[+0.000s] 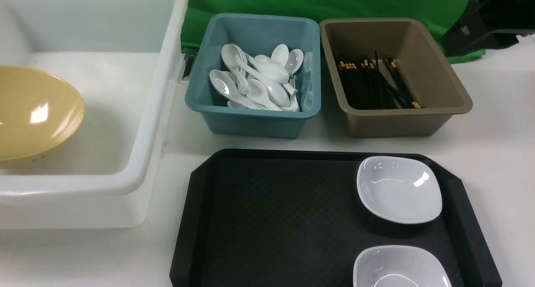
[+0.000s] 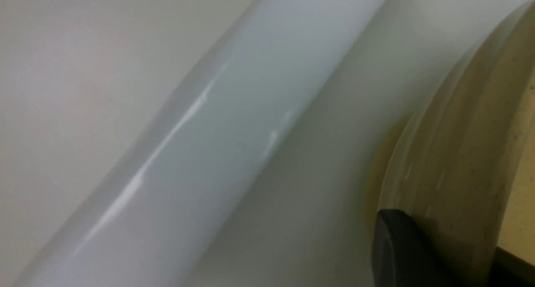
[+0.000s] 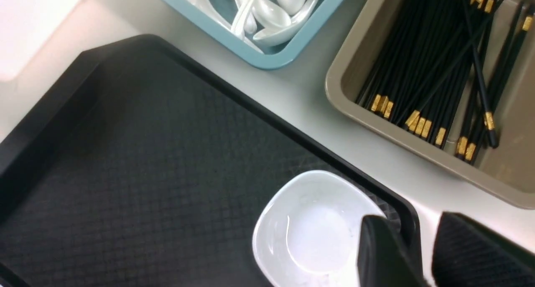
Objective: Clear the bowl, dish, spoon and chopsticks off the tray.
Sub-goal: Use the left arm to put the noodle bowl into the large storage box on the left, then use the left arm to grab the plate
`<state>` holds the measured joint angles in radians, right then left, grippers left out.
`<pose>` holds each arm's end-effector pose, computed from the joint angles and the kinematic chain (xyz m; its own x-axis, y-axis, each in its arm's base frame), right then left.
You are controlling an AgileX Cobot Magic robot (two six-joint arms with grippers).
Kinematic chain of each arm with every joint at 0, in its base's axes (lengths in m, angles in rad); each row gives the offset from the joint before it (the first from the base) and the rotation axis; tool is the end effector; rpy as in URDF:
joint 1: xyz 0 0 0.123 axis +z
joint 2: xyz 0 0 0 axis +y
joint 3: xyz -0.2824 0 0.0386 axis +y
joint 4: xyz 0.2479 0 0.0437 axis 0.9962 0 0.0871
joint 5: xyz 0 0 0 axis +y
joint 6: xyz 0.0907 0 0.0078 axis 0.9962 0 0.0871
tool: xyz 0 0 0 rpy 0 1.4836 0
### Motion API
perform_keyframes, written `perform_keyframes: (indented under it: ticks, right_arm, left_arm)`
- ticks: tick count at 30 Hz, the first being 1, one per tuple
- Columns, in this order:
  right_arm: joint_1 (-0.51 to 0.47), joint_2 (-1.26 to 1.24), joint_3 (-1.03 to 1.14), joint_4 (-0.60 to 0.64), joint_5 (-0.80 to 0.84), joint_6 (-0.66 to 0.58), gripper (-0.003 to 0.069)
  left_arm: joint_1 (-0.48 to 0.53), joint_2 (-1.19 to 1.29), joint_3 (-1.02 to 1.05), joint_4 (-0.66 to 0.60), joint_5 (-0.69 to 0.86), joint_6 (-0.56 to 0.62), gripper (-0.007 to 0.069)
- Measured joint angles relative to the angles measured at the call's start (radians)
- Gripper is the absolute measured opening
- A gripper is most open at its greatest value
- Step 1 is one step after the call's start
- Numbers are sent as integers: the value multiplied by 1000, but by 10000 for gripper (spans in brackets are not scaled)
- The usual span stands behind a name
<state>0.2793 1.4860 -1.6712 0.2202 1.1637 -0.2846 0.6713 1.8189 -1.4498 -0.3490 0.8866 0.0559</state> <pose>0.2898 0.1021 0.4273 -0.6515 -0.3855 -0.6533 -0.5298 0.8477 0.0281 0.3207 0.2239 0.2589 -0.6137 -0.6960 -0.3727 -0.6257 0.7167 -0.3081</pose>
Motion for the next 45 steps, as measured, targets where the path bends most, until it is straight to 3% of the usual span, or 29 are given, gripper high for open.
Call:
perform_keyframes:
  ticks: [3, 6, 14, 18, 21, 25, 27, 29, 34, 37, 40, 42, 45]
  right_arm:
    - [0, 0, 0, -1, 0, -1, 182]
    - [0, 0, 0, -1, 0, -2, 182]
    - [0, 0, 0, -1, 9, -2, 182]
    - [0, 0, 1, -26, 47, -3, 182]
    - [0, 0, 2, -70, 52, -1, 182]
    - [0, 0, 26, -146, 52, 21, 182]
    - [0, 0, 40, -213, 52, 50, 185]
    - [0, 0, 51, -331, 52, 107, 192]
    - [-1, -9, 60, -433, 51, 166, 218]
    - [-1, -28, 60, -438, 51, 178, 233]
    - [-1, -42, 60, -439, 52, 185, 236]
    - [-1, -65, 60, -443, 52, 192, 235]
    - [-1, -83, 60, -444, 52, 196, 235]
  left_arm:
    - [0, 16, 0, 25, -15, -1, 83]
    - [0, 16, -3, 50, -26, -2, 188]
    - [0, -8, -165, 190, 129, -40, 538]
    - [-2, -44, -305, 190, 248, -73, 575]
    - [-37, -93, -355, 66, 296, -5, 483]
    - [-249, -186, -360, -56, 304, 105, 134]
    - [-393, -226, -360, -66, 305, 127, 53]
    - [-655, -249, -358, -77, 305, 128, 8]
    - [-1039, -197, -319, -64, 307, 126, 11]
    - [-1291, -76, -294, 37, 288, 100, 67]
    - [-1392, 16, -287, 109, 282, 69, 135]
    - [-1481, 136, -286, 155, 268, 44, 242]
    - [-1530, 203, -285, 160, 241, 40, 342]
